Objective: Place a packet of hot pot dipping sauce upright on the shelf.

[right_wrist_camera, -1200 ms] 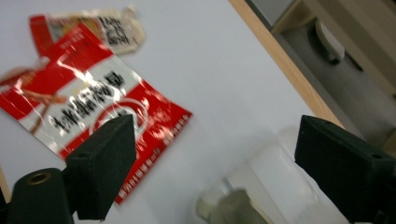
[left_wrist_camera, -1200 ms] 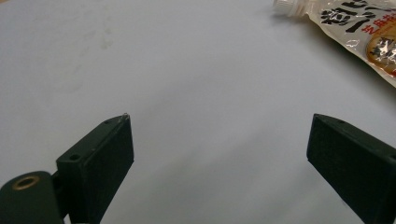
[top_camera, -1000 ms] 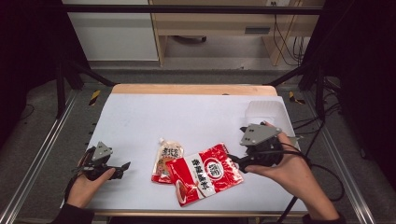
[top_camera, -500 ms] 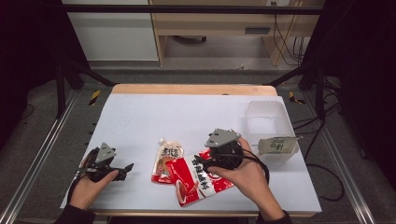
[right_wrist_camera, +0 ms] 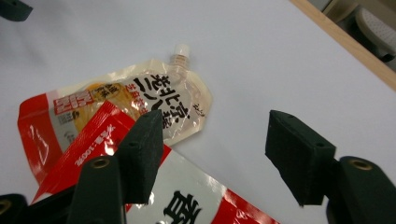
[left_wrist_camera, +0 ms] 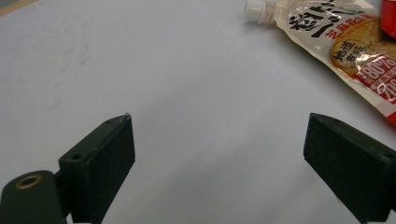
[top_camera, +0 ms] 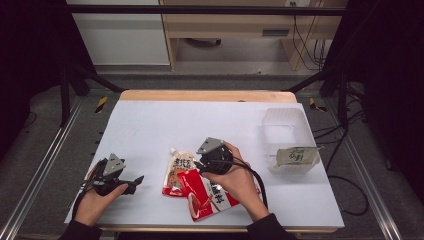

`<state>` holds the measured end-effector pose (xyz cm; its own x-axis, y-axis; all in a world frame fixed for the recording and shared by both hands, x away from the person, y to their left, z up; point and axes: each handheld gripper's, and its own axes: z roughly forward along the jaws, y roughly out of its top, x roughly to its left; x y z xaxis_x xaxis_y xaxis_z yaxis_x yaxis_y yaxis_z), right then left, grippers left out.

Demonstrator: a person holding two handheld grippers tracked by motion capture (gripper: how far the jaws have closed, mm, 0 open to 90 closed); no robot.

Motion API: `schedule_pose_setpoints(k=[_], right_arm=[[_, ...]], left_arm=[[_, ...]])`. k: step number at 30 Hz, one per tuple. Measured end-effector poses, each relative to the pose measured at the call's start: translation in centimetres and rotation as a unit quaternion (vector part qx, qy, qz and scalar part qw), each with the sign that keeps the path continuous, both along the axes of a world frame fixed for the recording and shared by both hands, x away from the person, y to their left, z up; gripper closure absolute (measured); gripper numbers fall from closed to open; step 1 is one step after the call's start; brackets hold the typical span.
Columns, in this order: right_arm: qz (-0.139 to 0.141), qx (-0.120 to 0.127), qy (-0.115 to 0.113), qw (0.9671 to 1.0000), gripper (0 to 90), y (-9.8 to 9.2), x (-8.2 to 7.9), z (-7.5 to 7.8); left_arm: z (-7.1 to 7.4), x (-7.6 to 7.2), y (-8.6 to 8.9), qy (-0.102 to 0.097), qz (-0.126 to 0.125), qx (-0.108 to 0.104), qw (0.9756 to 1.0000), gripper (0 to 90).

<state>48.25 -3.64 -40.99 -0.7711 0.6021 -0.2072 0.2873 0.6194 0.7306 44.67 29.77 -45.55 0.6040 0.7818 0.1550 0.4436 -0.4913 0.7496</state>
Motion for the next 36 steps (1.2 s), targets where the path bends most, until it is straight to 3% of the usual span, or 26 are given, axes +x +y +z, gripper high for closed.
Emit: schedule_pose_setpoints(k=[5,6,10,14,19,23,24,36], right_arm=[[-0.001,-0.015,0.007,0.9999,45.8,0.6,0.9,-1.0],[0.003,-0.003,0.024,0.9997,48.8,0.9,1.5,-1.4],[0.003,-0.003,0.038,0.9993,53.4,1.5,2.3,-1.9],[0.001,0.012,0.066,0.9977,58.1,2.5,3.5,-2.8],[-0.005,0.004,0.079,0.9969,59.5,3.2,4.6,-3.6],[-0.009,0.014,0.091,0.9957,59.3,3.5,5.6,-4.1],[-0.013,0.022,0.103,0.9943,58.7,3.7,5.9,-4.4],[-0.017,0.025,0.138,0.9899,58.2,4.0,6.8,-5.6]], left_arm=[[-0.1,0.1,-0.1,0.0,0.0,0.002,1.0,8.7],[-0.2,0.2,-0.2,0.001,0.0,0.004,1.0,8.7],[-0.2,0.1,-0.2,0.0,0.0,0.005,1.0,8.7],[-0.1,0.1,-0.1,-0.001,0.0,0.005,1.0,8.8],[-0.1,0.1,-0.2,-0.001,-0.004,0.007,1.0,8.9],[0.1,0.0,-0.4,-0.006,-0.008,0.01,0.9999,8.9],[0.1,0.0,-0.4,-0.006,-0.009,0.01,0.9999,8.9],[0.2,0.0,-0.4,-0.007,-0.013,0.01,0.9998,9.1]])
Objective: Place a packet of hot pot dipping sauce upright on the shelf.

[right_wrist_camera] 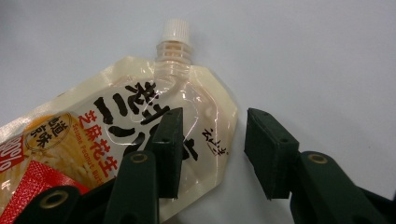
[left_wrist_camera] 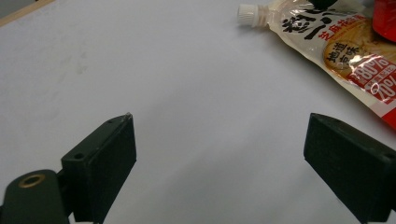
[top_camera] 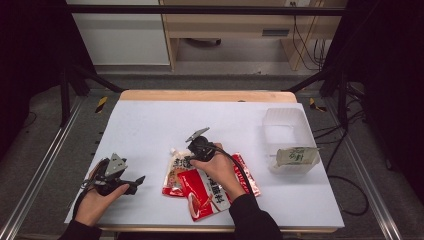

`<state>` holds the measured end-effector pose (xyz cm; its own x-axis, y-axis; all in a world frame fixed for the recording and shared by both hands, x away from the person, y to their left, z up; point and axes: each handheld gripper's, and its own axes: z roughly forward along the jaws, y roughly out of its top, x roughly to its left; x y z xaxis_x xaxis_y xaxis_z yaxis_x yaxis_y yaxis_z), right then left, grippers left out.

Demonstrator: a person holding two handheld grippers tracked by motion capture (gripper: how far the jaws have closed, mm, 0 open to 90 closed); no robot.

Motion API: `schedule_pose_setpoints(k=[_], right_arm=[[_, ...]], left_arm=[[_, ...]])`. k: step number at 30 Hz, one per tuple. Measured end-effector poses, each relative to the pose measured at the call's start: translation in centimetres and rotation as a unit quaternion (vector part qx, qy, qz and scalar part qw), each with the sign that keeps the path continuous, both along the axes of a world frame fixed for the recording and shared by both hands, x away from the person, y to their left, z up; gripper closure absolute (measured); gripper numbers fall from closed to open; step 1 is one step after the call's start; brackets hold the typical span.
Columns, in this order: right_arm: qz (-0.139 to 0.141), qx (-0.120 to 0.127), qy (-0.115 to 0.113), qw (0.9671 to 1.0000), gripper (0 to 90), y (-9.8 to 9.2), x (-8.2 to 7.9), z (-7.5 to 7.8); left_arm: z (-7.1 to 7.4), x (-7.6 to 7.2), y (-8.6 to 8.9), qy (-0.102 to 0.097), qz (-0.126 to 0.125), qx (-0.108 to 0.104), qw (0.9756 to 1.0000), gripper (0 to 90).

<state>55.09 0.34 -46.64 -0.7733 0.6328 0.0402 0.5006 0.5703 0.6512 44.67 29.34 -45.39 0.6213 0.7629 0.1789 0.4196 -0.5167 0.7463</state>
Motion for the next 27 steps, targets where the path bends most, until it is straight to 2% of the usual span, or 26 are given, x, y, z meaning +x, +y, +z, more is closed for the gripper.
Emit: schedule_pose_setpoints(k=[5,6,10,15,17,19,20,27], right_arm=[[0.0,-0.001,0.007,1.0,58.1,0.1,0.0,0.0],[-0.002,-0.003,0.015,0.9999,58.5,0.1,-0.1,-0.1],[0.004,-0.006,0.016,0.9998,59.5,0.2,-0.2,-0.1],[0.011,-0.012,0.012,0.9998,66.7,0.4,-0.5,-0.1],[0.022,-0.021,0.004,0.9995,74.2,0.5,-0.7,-0.1],[0.024,-0.025,0.003,0.9994,77.3,0.6,-0.8,0.0],[0.032,-0.032,0.003,0.999,82.4,0.6,-1.0,0.0],[0.042,-0.031,-0.005,0.9986,88.6,0.8,-1.1,0.3]], left_arm=[[0.0,0.0,-0.1,0.001,0.0,0.0,1.0,9.1],[-0.1,0.0,-0.1,0.001,0.0,0.0,1.0,9.2],[-0.1,0.0,-0.1,0.002,0.0,0.0,1.0,9.2],[-0.2,0.1,-0.2,0.004,-0.001,0.004,1.0,9.1],[-0.2,0.1,-0.2,0.004,-0.001,0.004,1.0,9.1],[-0.2,0.2,-0.2,0.004,-0.002,0.004,1.0,9.1],[-0.2,0.2,-0.2,0.004,-0.002,0.004,1.0,9.1],[-0.2,0.1,-0.3,0.003,-0.004,0.006,1.0,9.1]])
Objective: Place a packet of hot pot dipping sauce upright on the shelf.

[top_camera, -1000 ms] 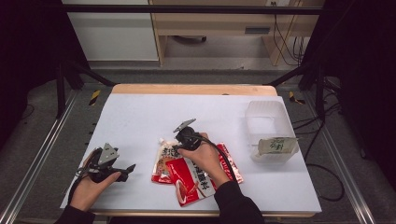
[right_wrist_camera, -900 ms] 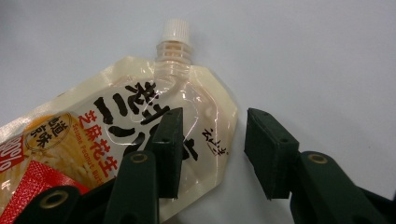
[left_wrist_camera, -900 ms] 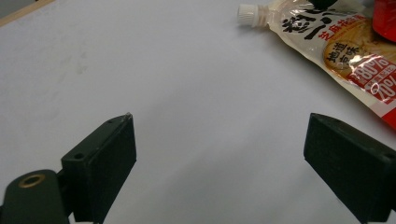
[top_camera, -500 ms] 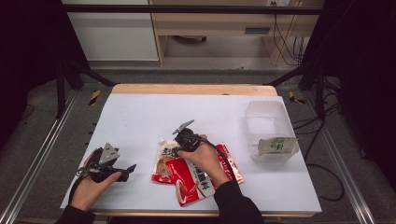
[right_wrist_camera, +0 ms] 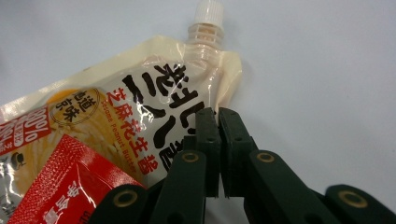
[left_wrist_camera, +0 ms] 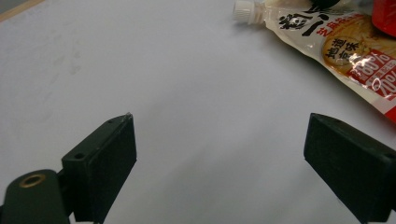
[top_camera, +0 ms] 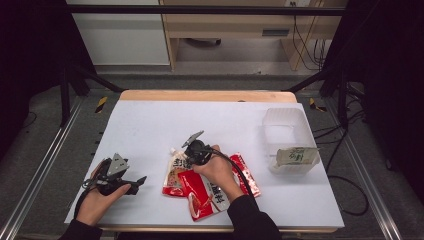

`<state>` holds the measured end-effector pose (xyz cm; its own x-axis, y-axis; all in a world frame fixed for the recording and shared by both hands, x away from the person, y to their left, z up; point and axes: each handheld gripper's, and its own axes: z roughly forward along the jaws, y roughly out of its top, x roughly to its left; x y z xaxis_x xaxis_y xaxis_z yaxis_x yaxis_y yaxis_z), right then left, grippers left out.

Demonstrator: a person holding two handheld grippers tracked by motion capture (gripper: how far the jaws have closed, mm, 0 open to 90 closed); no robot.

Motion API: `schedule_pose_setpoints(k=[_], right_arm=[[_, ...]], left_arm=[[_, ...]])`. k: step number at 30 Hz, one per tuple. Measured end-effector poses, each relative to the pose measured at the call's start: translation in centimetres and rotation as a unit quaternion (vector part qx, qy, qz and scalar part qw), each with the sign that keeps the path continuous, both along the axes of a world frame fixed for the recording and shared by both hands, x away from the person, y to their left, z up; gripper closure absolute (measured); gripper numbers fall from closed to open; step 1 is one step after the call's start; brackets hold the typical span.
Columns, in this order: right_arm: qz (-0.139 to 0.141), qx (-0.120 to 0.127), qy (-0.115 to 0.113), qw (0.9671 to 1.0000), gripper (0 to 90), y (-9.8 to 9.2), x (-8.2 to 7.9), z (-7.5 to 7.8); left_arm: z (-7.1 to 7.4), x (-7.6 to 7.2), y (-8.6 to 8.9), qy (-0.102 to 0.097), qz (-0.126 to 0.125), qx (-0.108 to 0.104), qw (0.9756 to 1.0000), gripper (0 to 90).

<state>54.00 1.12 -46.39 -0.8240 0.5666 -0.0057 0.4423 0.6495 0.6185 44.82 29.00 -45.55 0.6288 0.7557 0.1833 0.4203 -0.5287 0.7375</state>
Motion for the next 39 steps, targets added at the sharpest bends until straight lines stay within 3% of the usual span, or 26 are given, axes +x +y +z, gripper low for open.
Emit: schedule_pose_setpoints(k=[10,19,39], right_arm=[[0.013,0.02,-0.04,0.9989,89.6,1.0,-0.3,1.4],[0.013,0.038,-0.082,0.9958,89.8,1.9,-0.1,4.0],[0.032,0.06,-0.127,0.9896,90.0,1.8,-1.2,9.0]], left_arm=[[0.1,0.0,0.0,-0.002,0.001,-0.002,1.0,9.1],[0.1,-0.1,0.1,-0.004,0.002,-0.005,1.0,9.2],[0.4,-0.2,0.4,-0.009,0.005,-0.013,0.9999,9.3]])
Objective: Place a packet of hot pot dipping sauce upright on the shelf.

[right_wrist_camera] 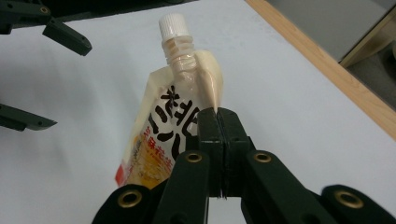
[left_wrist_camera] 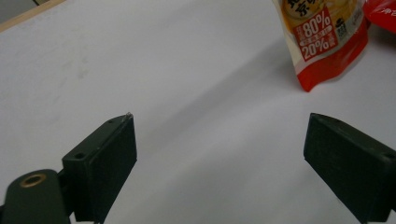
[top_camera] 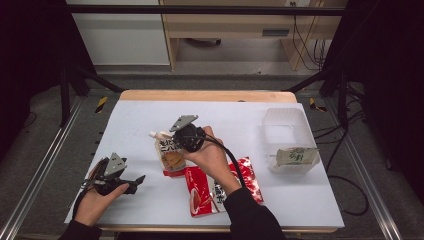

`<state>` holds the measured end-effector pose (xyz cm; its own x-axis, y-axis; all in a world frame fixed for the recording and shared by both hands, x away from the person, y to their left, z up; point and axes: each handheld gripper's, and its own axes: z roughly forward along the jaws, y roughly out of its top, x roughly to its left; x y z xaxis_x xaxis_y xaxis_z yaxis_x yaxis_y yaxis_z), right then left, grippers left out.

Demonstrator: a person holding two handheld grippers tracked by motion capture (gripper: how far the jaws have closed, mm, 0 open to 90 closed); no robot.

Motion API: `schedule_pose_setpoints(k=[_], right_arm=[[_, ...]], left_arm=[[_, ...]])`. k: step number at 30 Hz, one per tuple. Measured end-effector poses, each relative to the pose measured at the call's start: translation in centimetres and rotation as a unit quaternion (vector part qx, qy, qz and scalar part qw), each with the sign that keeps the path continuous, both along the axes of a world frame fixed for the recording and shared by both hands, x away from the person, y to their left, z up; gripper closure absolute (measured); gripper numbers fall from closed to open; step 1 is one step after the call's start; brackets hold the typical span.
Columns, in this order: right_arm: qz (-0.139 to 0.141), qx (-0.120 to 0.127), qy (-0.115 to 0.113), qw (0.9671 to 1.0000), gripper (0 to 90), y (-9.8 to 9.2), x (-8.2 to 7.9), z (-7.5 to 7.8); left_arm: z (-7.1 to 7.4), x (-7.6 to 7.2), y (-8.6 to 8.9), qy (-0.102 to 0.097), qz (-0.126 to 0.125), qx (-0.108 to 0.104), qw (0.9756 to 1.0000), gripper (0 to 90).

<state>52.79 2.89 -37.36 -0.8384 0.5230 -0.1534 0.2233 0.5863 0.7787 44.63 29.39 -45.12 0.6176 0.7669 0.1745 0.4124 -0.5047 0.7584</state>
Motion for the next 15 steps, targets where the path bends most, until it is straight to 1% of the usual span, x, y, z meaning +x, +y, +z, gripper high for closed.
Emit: schedule_pose_setpoints(k=[1,2,3,6,7,10,15], right_arm=[[0.0,0.0,0.0,1.0,90.0,0.0,0.0,0.0],[0.002,0.001,-0.003,1.0,90.0,0.0,-0.1,0.4],[0.002,0.001,-0.003,1.0,90.0,0.0,-0.1,0.4],[0.006,0.0,-0.008,0.9999,90.0,0.0,-0.2,1.0],[0.008,-0.004,-0.01,0.9999,90.0,-0.1,-0.2,1.1],[0.01,-0.003,-0.009,0.9999,90.0,-0.2,-0.3,1.3],[0.015,-0.005,-0.014,0.9998,90.0,-0.5,-0.5,2.0]], left_arm=[[0.0,0.0,0.0,0.0,0.0,0.0,1.0,9.3],[0.0,0.0,0.1,0.0,0.001,-0.003,1.0,9.3],[0.0,0.0,0.1,0.0,0.001,-0.003,1.0,9.3],[0.1,0.0,0.2,0.0,0.002,-0.005,1.0,9.3],[0.1,0.0,0.2,0.0,0.001,-0.006,1.0,9.3],[0.2,-0.1,0.2,-0.001,0.0,-0.008,1.0,9.3],[0.2,-0.2,0.1,0.0,-0.003,-0.008,1.0,9.3]])
